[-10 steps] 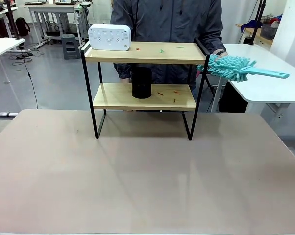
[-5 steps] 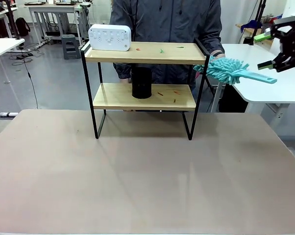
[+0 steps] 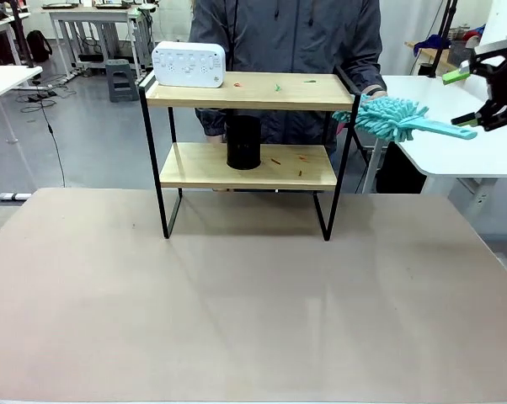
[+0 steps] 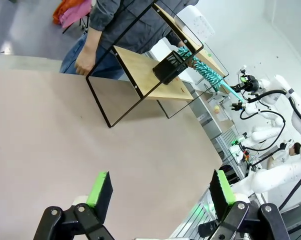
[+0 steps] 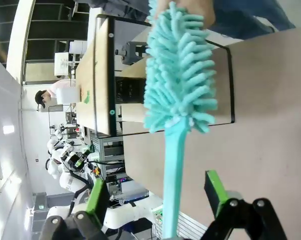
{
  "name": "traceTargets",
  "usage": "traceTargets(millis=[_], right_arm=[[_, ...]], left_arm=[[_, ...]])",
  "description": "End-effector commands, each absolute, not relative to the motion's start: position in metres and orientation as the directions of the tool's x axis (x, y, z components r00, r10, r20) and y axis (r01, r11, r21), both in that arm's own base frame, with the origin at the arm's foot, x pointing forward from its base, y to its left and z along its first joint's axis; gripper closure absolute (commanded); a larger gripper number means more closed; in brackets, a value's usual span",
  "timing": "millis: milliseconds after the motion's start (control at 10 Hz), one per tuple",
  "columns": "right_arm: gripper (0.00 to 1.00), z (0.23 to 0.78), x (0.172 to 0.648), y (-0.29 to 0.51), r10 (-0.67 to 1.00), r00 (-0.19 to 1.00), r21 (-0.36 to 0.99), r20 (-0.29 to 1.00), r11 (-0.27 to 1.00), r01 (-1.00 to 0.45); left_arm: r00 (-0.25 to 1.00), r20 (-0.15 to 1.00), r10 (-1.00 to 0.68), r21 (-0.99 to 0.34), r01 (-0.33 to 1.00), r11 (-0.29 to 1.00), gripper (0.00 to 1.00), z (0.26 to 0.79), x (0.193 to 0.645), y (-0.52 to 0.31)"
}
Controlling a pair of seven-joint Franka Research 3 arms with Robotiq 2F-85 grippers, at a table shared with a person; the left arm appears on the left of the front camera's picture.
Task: Clean the shelf.
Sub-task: Pick up the Duster from the human.
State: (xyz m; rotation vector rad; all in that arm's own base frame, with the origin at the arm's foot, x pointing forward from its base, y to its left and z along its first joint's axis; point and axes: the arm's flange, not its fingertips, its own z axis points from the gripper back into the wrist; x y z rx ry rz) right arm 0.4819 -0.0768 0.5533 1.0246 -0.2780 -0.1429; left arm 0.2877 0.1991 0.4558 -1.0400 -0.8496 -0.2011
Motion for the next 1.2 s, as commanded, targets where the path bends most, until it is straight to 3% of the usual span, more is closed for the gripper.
traceTargets(millis=[0, 400, 500, 600, 700, 800, 900, 1100], right_arm=[[0.0, 0.548, 0.49, -0.069, -0.263, 0.96, 0.866, 0.095, 0.497, 0.05], [0.0, 0.537, 0.497, -0.06, -0.273, 0.96, 0.862, 0.064, 0.499, 0.085], [0.6, 0.536, 0.498, -0.06, -0.279, 0.958, 0.858, 0.071, 0.506, 0.084], [0.6, 0.536, 0.497, -0.059, -0.277, 0.958, 0.861, 0.071, 0.502, 0.081], [1.0, 0.536, 0.498, -0.059, -0.276, 0.958, 0.863, 0.072, 0.498, 0.079], [0.65, 0.537, 0.498, -0.058, -0.276, 0.958, 0.862, 0.072, 0.5, 0.08], [1.0, 0.537, 0.497, -0.057, -0.276, 0.958, 0.861, 0.074, 0.502, 0.078], [1.0, 0.536, 0.496, -0.057, -0.273, 0.959, 0.859, 0.074, 0.505, 0.078]], left_arm=[[0.654, 0.72, 0.232, -0.661, 0.544, 0.516, 0.0, 0.456, 0.29, 0.199], [0.654, 0.72, 0.232, -0.661, 0.544, 0.516, 0.0, 0.456, 0.29, 0.199], [0.654, 0.72, 0.232, -0.661, 0.544, 0.516, 0.0, 0.456, 0.29, 0.199], [0.654, 0.72, 0.232, -0.661, 0.544, 0.516, 0.0, 0.456, 0.29, 0.199], [0.654, 0.72, 0.232, -0.661, 0.544, 0.516, 0.0, 0.456, 0.29, 0.199], [0.654, 0.72, 0.232, -0.661, 0.544, 0.516, 0.0, 0.456, 0.29, 0.199], [0.654, 0.72, 0.232, -0.661, 0.544, 0.516, 0.0, 0.456, 0.29, 0.199], [0.654, 0.72, 0.232, -0.661, 0.544, 0.516, 0.0, 0.456, 0.29, 0.199]])
